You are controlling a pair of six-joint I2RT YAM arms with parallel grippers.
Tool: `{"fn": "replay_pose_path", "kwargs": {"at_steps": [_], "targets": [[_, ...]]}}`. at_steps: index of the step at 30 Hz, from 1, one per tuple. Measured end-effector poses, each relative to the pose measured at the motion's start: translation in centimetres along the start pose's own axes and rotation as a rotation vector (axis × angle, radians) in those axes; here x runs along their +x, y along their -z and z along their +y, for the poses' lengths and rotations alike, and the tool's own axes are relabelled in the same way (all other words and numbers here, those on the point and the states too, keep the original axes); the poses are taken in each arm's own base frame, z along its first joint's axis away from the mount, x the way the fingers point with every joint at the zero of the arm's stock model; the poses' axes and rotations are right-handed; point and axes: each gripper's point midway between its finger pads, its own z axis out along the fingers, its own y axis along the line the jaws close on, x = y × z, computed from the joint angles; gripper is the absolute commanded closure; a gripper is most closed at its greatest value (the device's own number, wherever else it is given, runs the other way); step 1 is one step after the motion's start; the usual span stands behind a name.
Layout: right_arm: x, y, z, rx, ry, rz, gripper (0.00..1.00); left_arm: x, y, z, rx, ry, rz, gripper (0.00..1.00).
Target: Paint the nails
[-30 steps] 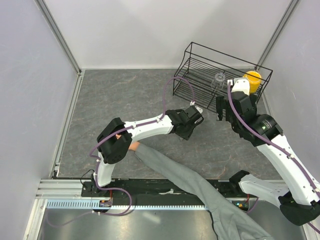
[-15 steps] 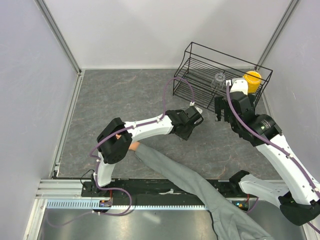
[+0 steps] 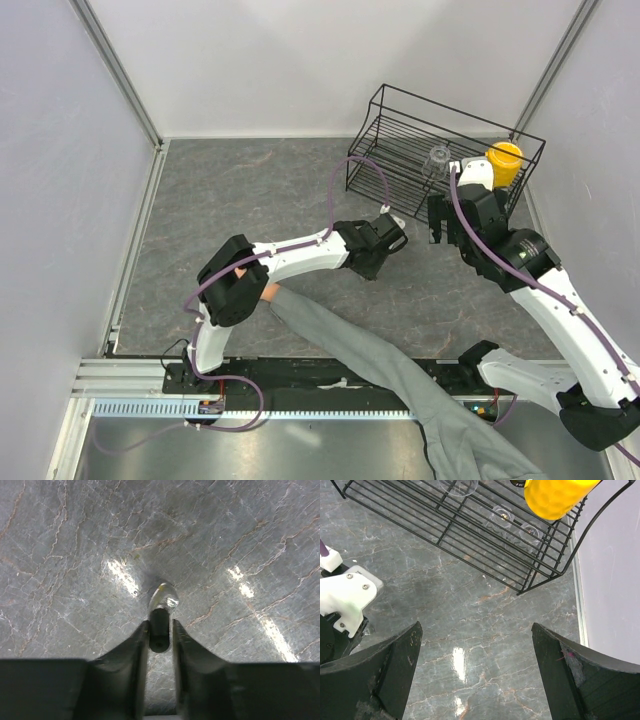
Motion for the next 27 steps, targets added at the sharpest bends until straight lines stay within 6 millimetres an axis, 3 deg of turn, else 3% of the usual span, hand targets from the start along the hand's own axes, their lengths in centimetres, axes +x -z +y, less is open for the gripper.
{"fn": "replay_pose_path", "kwargs": {"at_steps": [1,3,8,11,14,22,27], "targets": [[0.1,0.0,0.0,0.001,0.001,0.002,0.02,0.0,0.0,0.0,0.000,-0.001,0.000,0.90],[0.2,-0.1,0.1,-0.002,0.004,0.006,0.02,-0.1,0.0,0.0,-0.001,-0.008,-0.002,0.98],[0.5,-0.5,0.6,-0.017,0.004,0.010,0.02,-0.2,0.1,0.1,-0.002,-0.017,-0.005,0.98],[0.7,-0.8,1.6,-0.058,-0.001,0.012,0.02,-0.1,1.5,0.4,0.008,-0.026,-0.011,0.98],[0.5,-0.9,3.7,-0.170,-0.010,0.004,0.02,0.9,5.5,0.9,0.076,-0.028,-0.026,0.98],[1.5,1.2,14.5,-0.740,-0.006,-0.047,0.02,1.0,21.8,3.8,0.262,0.016,-0.306,0.98],[3.0,5.4,21.8,-1.083,0.087,-0.086,0.05,2.8,26.9,5.7,0.293,0.049,-0.409,0.98]]}}
